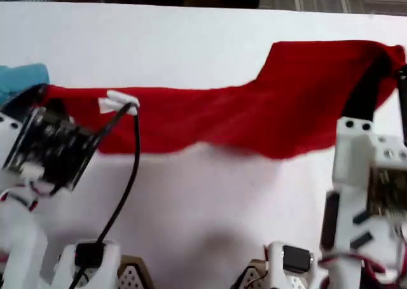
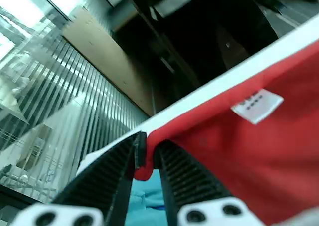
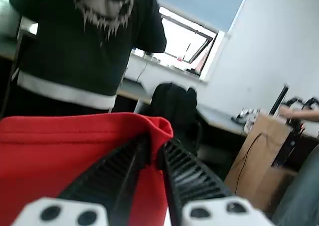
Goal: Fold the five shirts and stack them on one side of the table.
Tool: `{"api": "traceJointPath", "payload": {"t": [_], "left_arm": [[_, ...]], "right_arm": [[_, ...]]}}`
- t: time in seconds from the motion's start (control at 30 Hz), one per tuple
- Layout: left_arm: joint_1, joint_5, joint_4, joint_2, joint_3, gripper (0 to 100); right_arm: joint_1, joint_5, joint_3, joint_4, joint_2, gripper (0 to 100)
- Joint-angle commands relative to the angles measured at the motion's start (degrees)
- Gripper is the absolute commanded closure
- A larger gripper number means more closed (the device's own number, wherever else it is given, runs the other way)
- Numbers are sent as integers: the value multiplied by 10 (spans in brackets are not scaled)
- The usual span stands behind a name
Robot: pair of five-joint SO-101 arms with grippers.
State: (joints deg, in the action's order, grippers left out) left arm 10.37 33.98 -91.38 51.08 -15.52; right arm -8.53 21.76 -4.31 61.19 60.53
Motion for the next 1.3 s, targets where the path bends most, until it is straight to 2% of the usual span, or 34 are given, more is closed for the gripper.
{"api": "traceJointPath", "payload": {"t": [0.0, 0.27, 0.53, 0.8, 0.97, 1.13, 1.27], "left_arm": [[4, -23, -16, -18, -59, 975], [4, -34, -75, -18, -99, 975], [4, -35, -81, -17, -101, 975], [4, -34, -80, -23, -95, 975], [4, -35, -27, -61, -29, 975], [4, -33, 52, -135, 44, 975], [3, -32, 107, -213, 60, 975]], "right_arm": [[-6, -3, -58, 1, 9, 980], [-19, -6, -157, 43, 10, 980], [-18, -6, -232, 96, 10, 980], [-18, -12, -214, 96, -12, 980], [-17, -38, -131, 72, -89, 980], [-16, -46, -47, -7, -162, 980], [15, -43, 13, -74, -228, 980]]}}
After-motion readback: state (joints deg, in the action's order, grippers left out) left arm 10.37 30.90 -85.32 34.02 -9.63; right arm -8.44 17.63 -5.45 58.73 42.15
